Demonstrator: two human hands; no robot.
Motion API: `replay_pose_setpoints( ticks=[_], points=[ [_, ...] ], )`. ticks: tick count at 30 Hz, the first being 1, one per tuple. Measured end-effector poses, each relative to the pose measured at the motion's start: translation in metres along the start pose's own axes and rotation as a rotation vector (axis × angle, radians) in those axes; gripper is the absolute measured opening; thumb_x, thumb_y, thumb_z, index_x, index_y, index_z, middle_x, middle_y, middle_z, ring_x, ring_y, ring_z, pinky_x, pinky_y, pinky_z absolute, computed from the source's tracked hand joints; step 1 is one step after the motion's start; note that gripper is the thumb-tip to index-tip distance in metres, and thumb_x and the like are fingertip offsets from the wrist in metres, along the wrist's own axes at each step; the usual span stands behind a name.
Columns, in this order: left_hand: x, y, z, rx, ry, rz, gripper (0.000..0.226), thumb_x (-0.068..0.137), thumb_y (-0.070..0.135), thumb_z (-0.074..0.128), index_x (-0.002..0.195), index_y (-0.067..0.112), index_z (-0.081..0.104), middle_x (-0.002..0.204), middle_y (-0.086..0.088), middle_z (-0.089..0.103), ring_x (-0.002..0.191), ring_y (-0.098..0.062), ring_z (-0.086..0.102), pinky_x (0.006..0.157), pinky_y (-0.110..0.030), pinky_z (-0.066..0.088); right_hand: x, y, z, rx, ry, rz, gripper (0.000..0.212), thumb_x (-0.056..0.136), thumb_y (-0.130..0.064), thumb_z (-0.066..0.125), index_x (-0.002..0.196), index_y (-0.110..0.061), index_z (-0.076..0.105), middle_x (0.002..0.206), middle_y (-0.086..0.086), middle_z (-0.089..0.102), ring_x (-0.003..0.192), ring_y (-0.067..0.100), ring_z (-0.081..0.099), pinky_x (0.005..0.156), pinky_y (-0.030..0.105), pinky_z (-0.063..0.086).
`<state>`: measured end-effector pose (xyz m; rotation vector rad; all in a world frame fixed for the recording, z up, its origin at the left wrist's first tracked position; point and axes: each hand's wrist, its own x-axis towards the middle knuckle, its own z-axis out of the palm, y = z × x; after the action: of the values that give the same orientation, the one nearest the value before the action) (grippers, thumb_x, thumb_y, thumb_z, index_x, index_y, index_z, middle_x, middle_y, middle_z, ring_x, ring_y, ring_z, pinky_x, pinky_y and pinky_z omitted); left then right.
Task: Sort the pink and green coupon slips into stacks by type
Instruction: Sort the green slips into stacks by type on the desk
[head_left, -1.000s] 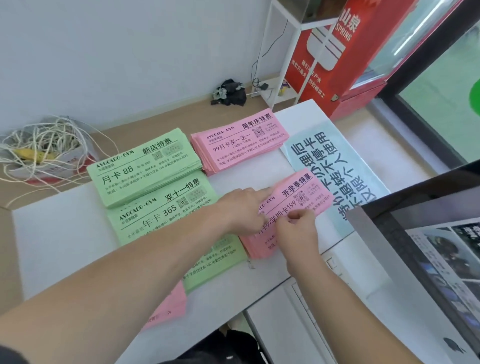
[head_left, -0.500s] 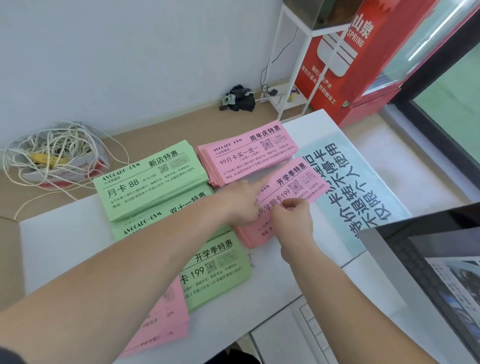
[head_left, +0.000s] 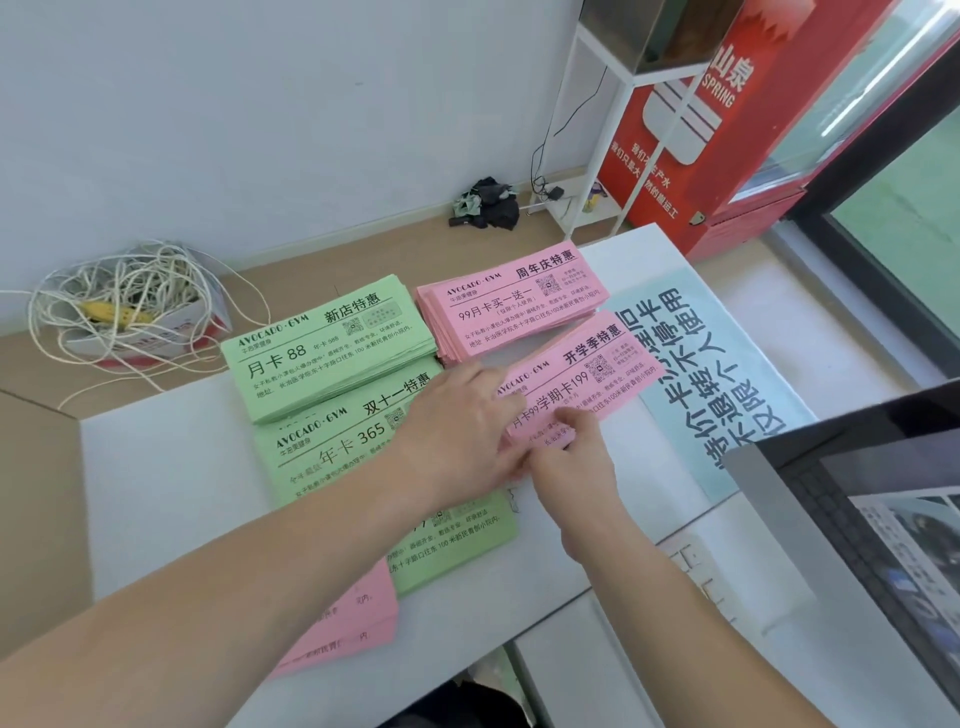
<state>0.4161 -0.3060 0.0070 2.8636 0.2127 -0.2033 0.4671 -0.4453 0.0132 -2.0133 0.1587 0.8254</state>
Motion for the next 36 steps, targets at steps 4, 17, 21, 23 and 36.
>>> replay_pose_setpoints(
  ticks=[4, 17, 21, 23, 36],
  points=[
    [-0.013, 0.0, 0.009, 0.014, -0.06, -0.004, 0.064, 0.098, 0.066, 0.039, 0.153, 0.036, 0.037, 0.163, -0.007, 0.029, 0.15, -0.026, 0.02, 0.12, -0.044, 0.027, -0.006, 0.009, 0.009, -0.113, -0.075, -0.088, 0.092, 0.085, 0.0, 0.042, 0.16, -0.046, 0.016, 0.099, -0.001, 0.061, 0.072, 0.01, 0.056, 0.061, 0.021, 0.044],
    [-0.013, 0.012, 0.039, 0.051, 0.0, -0.09, 0.063, 0.092, 0.062, 0.053, 0.144, 0.028, 0.044, 0.165, -0.013, 0.021, 0.152, -0.036, 0.013, 0.123, -0.048, 0.016, -0.011, 0.021, 0.007, -0.178, -0.038, -0.192, 0.082, 0.081, -0.007, 0.044, 0.159, -0.028, 0.031, 0.156, 0.0, 0.042, 0.14, 0.021, 0.046, 0.116, 0.039, 0.041],
    [-0.009, 0.017, 0.049, 0.054, 0.047, -0.113, 0.053, 0.096, 0.057, 0.052, 0.14, 0.028, 0.048, 0.165, -0.012, 0.023, 0.15, -0.04, 0.015, 0.122, -0.053, 0.009, -0.012, 0.024, 0.008, -0.294, -0.074, -0.281, 0.081, 0.085, 0.007, 0.045, 0.16, -0.021, 0.031, 0.162, -0.004, 0.029, 0.145, 0.013, 0.036, 0.111, 0.021, 0.033],
    [-0.007, 0.015, 0.052, 0.071, 0.061, -0.121, 0.052, 0.095, 0.058, 0.053, 0.137, 0.028, 0.048, 0.165, -0.011, 0.022, 0.152, -0.039, 0.012, 0.123, -0.056, 0.007, -0.01, 0.029, 0.008, -0.287, -0.071, -0.302, 0.08, 0.085, 0.004, 0.044, 0.16, -0.02, 0.031, 0.163, -0.004, 0.029, 0.145, 0.014, 0.036, 0.117, 0.026, 0.033],
    [0.011, 0.011, 0.036, -0.106, 0.134, -0.178, 0.053, 0.097, 0.064, 0.037, 0.123, 0.022, 0.056, 0.158, -0.007, 0.035, 0.146, -0.029, 0.022, 0.121, -0.047, 0.021, 0.006, 0.039, -0.004, -0.064, 0.16, -0.21, 0.062, 0.088, -0.014, 0.039, 0.146, -0.033, 0.048, 0.136, -0.005, 0.057, 0.122, 0.023, 0.059, 0.11, 0.047, 0.047]
  ],
)
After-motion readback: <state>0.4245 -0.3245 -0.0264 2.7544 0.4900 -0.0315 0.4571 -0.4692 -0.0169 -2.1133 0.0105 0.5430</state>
